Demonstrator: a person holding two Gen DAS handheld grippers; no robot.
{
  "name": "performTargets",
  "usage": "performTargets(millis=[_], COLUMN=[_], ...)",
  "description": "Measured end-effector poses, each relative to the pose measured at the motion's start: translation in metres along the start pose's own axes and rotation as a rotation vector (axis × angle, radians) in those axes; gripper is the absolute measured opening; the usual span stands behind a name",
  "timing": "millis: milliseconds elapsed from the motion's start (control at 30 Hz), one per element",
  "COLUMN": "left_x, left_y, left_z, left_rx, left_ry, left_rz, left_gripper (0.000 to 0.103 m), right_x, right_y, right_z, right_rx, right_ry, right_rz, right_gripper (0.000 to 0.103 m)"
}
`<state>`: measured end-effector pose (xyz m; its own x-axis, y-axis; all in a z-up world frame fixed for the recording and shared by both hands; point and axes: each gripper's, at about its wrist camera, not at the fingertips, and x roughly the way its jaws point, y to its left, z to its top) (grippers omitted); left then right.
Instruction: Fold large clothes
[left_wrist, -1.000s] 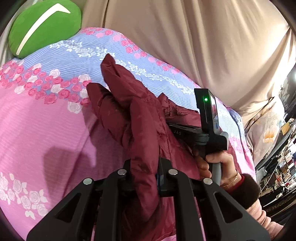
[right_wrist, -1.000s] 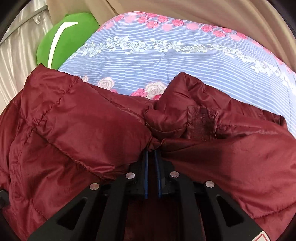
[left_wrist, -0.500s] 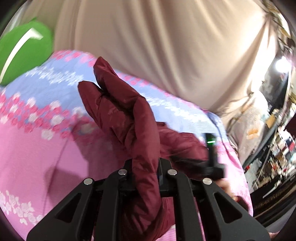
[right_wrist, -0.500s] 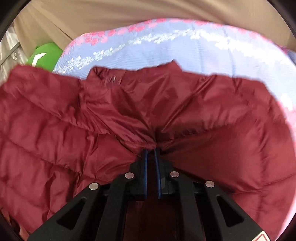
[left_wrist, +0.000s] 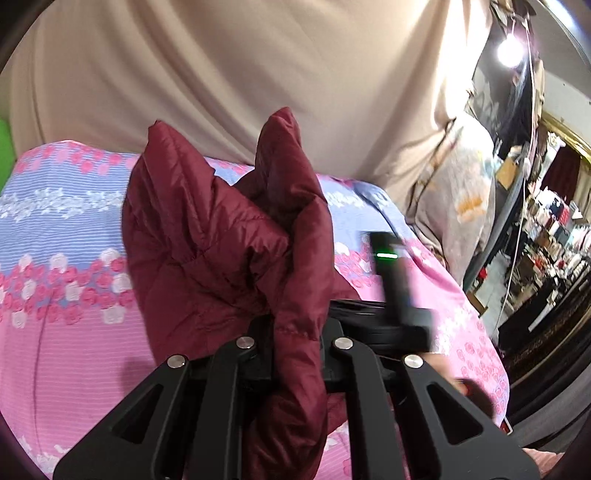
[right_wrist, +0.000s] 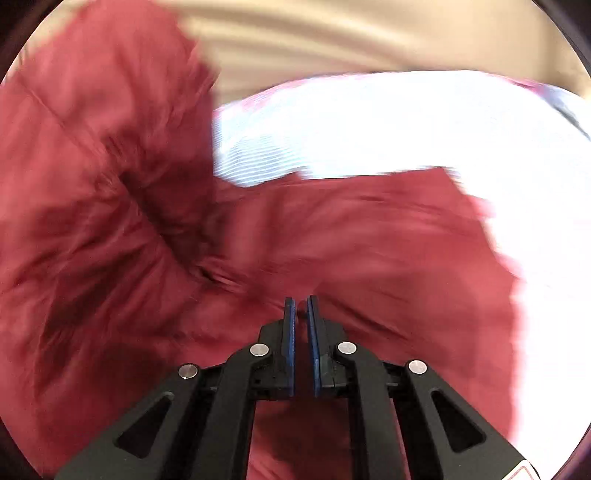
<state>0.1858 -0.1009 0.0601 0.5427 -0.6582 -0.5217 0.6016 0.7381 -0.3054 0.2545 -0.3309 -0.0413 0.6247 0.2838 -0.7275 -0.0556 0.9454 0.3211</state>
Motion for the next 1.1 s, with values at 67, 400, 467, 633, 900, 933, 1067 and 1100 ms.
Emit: performTargets(millis=[67,400,467,633,900,933,1067,1100], left_x=[0.011,0.079,0.1,0.151,0.19,0.192,0.176,0.163], left_y=[-0.008,-0.059,-0.068,-0.087,-0.102,-0.104,-0.115,-0.114], left_z=[-0.001,-0.015,-0.021,-0.036,-0.062,-0.064,-0.068,-0.066], left_rx=[0.017,0.064,0.068,0.086,0.129,0.138,0.172,0.155], left_ry=[0.012,0.131,0.167,0.244,0.299,0.298,0.258,0.245], left_rz=[-0.004,-0.028,-0.018,0.014,0.091,0.102,0.062,0.031], left_gripper=[0.01,0.01,0.01,0.01,0.012,0.014,0.042,0.061], right_x=[-0.025,0.004,0.003,-0.037,-0.114,-0.117,-0.138,-0.148], right_y=[-0.037,-0.068,-0.071,-0.1,-0.133,-0.135,-0.12,-0.112], right_z=[-0.017,-0.044,-0.046,-0.061,-0.115,-0.118,-0.124,-0.126], right_rx=[0.057,0.073,0.077,0.165,0.258,0.265,0.259,0.252], right_ry=[-0.023,0.043,0.04,0.027,-0.05,-0.058,-0.101,-0.115], right_rz=[-0.083,-0.038,-0.028,-0.015,-0.044,-0.039,-0.042,-0.047], right_gripper=[0.01,0.007,0.007,0.006,0.011,0.011,0.017,0.024])
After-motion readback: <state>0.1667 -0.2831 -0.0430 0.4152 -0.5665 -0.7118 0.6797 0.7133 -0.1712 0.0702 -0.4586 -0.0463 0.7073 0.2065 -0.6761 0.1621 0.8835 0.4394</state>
